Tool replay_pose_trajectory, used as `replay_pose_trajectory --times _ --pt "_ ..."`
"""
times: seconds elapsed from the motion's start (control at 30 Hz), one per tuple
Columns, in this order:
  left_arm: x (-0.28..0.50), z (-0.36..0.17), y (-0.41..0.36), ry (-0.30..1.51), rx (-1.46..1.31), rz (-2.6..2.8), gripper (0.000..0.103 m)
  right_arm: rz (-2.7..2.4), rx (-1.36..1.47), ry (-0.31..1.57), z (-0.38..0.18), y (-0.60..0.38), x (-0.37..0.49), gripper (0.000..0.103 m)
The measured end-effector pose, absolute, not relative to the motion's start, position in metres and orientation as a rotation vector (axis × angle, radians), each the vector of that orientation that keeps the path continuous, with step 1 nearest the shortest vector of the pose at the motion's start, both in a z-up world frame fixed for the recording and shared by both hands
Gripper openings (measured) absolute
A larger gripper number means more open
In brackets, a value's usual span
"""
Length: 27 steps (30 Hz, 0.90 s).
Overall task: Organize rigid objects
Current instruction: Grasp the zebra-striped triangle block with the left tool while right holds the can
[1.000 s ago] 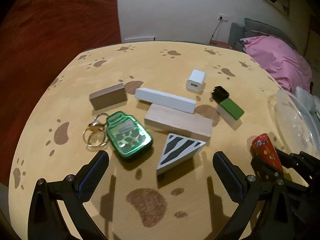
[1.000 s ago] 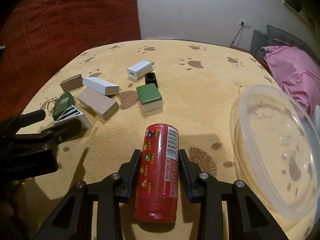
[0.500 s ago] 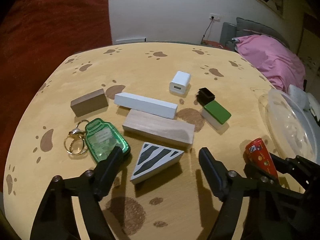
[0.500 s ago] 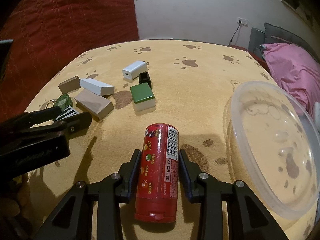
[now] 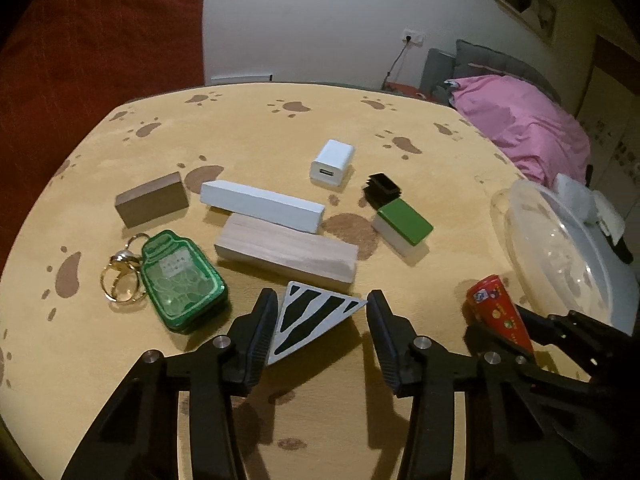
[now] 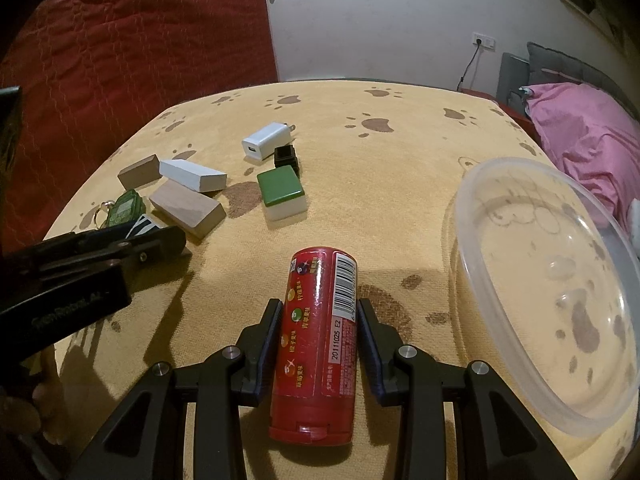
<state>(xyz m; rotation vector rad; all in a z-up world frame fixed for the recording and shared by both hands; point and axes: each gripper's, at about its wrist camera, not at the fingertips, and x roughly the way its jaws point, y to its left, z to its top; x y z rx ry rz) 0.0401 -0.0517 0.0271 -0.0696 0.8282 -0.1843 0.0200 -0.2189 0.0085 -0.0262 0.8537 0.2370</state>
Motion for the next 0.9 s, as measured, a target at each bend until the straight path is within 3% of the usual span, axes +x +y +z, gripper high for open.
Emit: replay_pose_trajectory --times 0.57,0.63,0.9 --pt "0.034 0.022 -0.057 0.826 -0.044 -0.185 0.047 0.237 -0.024 0.851 0.008 -0.220 0.020 0.039" --pt "0.034 0.018 -0.056 0.832 -0.041 -0.163 0.032 0.237 -0.022 0.851 0.008 -0.221 0.020 0.039" --pt "0.025 0.026 -0.047 0.811 -0.082 -0.156 0.031 0.238 -0.019 0.849 0.009 -0.221 0.019 0.039"
